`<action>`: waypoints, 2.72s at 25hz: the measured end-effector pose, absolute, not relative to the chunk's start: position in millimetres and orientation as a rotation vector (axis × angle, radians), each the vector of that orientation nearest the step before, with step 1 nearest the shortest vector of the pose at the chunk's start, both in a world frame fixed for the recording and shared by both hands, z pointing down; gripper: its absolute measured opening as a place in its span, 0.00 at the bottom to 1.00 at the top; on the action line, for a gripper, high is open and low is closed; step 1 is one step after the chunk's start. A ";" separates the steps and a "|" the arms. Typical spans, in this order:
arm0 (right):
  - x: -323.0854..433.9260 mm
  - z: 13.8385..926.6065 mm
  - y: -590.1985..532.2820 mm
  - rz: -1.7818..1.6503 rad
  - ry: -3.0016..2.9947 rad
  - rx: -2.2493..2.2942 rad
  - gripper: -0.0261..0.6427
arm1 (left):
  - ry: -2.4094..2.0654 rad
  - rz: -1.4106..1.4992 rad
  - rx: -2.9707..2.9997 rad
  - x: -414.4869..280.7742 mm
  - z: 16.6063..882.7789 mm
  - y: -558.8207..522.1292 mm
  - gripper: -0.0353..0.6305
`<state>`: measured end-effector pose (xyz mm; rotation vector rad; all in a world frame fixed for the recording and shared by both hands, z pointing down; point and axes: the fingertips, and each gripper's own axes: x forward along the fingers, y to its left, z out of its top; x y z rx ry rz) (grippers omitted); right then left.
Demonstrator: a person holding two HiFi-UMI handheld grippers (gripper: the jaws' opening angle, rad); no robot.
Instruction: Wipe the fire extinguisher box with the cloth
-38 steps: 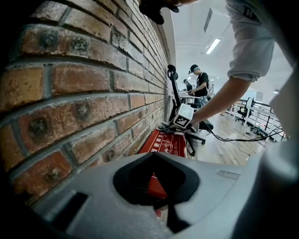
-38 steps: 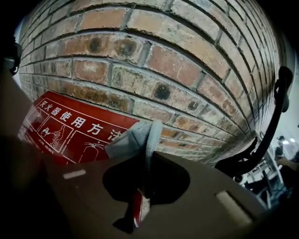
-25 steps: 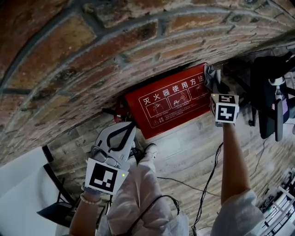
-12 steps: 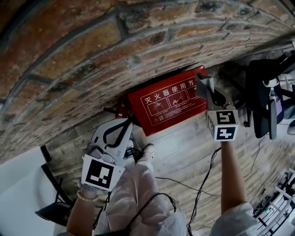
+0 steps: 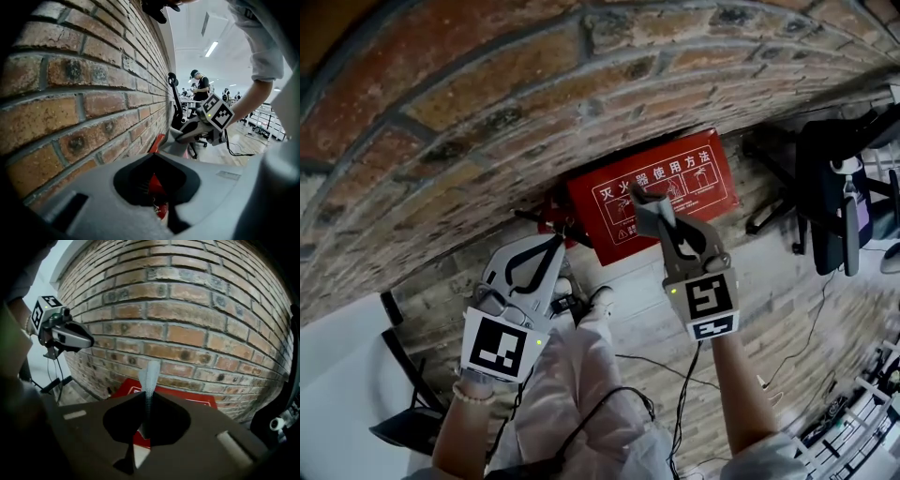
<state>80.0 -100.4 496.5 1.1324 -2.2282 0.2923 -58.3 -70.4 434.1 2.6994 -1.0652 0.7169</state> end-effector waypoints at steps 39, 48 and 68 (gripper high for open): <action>3.9 607.9 -29.4 0.293 -2.132 0.829 0.07 | -1.020 0.732 2.704 -58.9 445.4 -50.2 0.05; 14.2 608.3 -32.4 0.277 -2.135 0.822 0.07 | -1.010 0.736 2.705 -49.8 447.9 -52.3 0.05; 83.3 609.8 -51.0 0.246 -2.073 0.887 0.07 | -0.956 0.748 2.723 -16.8 454.2 -56.0 0.05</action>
